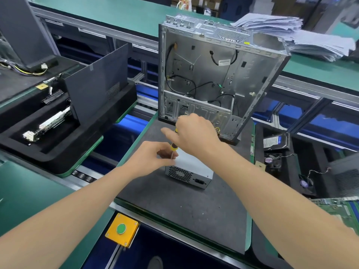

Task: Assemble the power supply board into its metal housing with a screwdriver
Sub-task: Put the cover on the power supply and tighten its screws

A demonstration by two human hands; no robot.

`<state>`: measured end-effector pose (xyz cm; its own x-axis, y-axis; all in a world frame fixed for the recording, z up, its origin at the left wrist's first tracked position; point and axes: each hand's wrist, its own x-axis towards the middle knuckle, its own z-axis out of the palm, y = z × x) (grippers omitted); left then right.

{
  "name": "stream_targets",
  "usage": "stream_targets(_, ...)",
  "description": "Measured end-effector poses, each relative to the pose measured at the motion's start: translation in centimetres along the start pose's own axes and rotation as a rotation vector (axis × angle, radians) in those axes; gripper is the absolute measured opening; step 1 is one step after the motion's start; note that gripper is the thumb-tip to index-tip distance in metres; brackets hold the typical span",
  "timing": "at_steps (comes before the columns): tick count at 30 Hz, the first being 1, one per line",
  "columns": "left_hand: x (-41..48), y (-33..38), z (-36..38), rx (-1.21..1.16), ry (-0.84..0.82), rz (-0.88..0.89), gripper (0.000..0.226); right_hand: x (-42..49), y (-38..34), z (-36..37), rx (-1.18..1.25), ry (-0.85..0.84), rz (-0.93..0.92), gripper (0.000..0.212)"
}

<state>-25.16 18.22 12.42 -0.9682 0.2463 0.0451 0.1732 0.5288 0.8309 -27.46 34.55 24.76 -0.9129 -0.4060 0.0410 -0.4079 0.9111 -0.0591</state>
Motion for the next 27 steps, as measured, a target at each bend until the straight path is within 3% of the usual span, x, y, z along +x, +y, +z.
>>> stream_targets(3, 0.4, 0.0, 0.2, -0.005, 0.002, -0.011, 0.014, -0.2, 0.2, -0.5, -0.016, 0.029, -0.048, 0.067)
stream_targets(4, 0.5, 0.0, 0.1, -0.008, -0.001, -0.003, 0.016, -0.2, 0.6, -0.8, 0.012, 0.003, -0.141, 0.061)
stream_targets(7, 0.6, -0.1, -0.2, -0.006, -0.028, 0.004, 0.021, -0.2, 1.6, -2.1, 0.067, -0.152, -0.474, 0.009)
stream_targets(8, 0.7, -0.2, -0.4, -0.012, -0.045, 0.001, 0.021, 0.0, 1.7, -2.2, 0.057, -0.184, -0.52, 0.008)
stream_targets(10, 0.7, -0.4, -0.7, -0.019, -0.082, -0.004, 0.021, 0.2, 1.4, -2.0, 0.065, -0.189, -0.439, 0.008)
stream_targets(14, 0.6, -0.3, -0.7, -0.143, -0.055, -0.033, 0.016, 0.4, 0.6, -0.5, -0.001, -0.017, -0.15, 0.061)
stream_targets(16, 0.7, -0.1, -0.5, -0.184, -0.036, -0.028, 0.018, 0.4, 0.2, -0.4, -0.073, 0.079, -0.035, 0.073)
stream_targets(18, 0.9, 0.0, -0.4, -0.164, -0.037, -0.007, 0.02, 0.4, 0.2, -0.5, -0.091, 0.111, -0.037, 0.076)
stream_targets(20, 1.2, 0.1, -0.5, -0.112, -0.052, 0.013, 0.023, 0.4, 0.9, -0.8, -0.007, 0.026, -0.188, 0.066)
stream_targets(23, 1.4, -0.2, -1.0, -0.084, -0.078, 0.02, 0.023, 0.6, 2.2, -2.1, 0.035, -0.209, -0.513, 0.004)
stream_targets(25, 1.4, -0.4, -1.3, -0.085, -0.11, 0.019, 0.024, 0.9, 2.2, -2.0, 0.011, -0.247, -0.525, 0.014)
stream_targets(27, 1.3, -0.6, -1.4, -0.114, -0.141, 0.013, 0.024, 0.9, 1.5, -1.8, 0.044, -0.182, -0.381, 0.013)
